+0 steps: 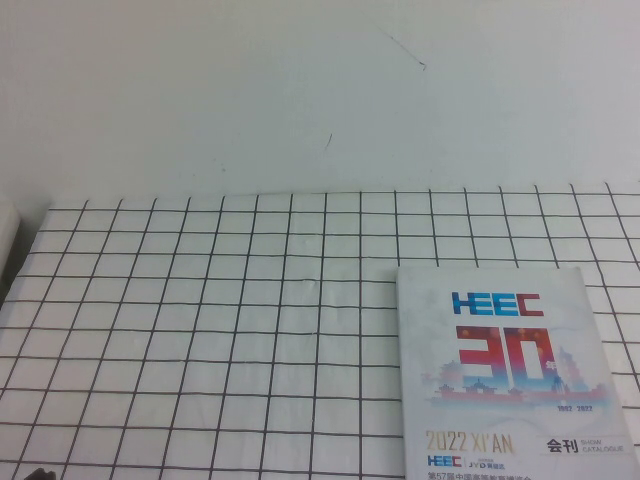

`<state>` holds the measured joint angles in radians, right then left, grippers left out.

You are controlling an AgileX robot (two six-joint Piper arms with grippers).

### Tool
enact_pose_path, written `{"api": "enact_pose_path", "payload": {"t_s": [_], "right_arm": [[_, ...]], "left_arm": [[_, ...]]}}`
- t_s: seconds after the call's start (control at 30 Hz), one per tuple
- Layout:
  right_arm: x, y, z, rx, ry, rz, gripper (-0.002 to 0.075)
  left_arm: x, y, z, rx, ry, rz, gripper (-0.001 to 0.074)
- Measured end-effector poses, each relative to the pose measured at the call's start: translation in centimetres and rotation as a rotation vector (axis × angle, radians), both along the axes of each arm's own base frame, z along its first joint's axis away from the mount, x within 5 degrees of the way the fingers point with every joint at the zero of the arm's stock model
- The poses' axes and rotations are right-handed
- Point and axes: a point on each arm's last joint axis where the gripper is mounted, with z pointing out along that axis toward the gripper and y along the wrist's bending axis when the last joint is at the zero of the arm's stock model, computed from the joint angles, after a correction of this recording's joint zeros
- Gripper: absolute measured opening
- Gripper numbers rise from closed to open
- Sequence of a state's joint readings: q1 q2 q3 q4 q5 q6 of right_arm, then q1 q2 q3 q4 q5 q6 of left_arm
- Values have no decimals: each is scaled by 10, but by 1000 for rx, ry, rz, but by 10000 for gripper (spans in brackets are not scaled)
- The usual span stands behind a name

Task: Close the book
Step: 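Close the open booklet and leave it lying on the table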

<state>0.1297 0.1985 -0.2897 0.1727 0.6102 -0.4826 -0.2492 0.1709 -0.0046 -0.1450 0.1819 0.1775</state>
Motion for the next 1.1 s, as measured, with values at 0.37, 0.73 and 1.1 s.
{"api": "enact_pose_path", "payload": {"t_s": [0.37, 0.73, 1.1], "right_arm": [[0, 0, 0, 0, 0, 0, -3], [0, 0, 0, 0, 0, 0, -3], [0, 0, 0, 0, 0, 0, -3]], "left_arm": [[-11, 16, -9, -22, -20, 250, -4], [-11, 17, -9, -20, -12, 264, -4], [-11, 17, -9, -22, -14, 264, -4]]}}
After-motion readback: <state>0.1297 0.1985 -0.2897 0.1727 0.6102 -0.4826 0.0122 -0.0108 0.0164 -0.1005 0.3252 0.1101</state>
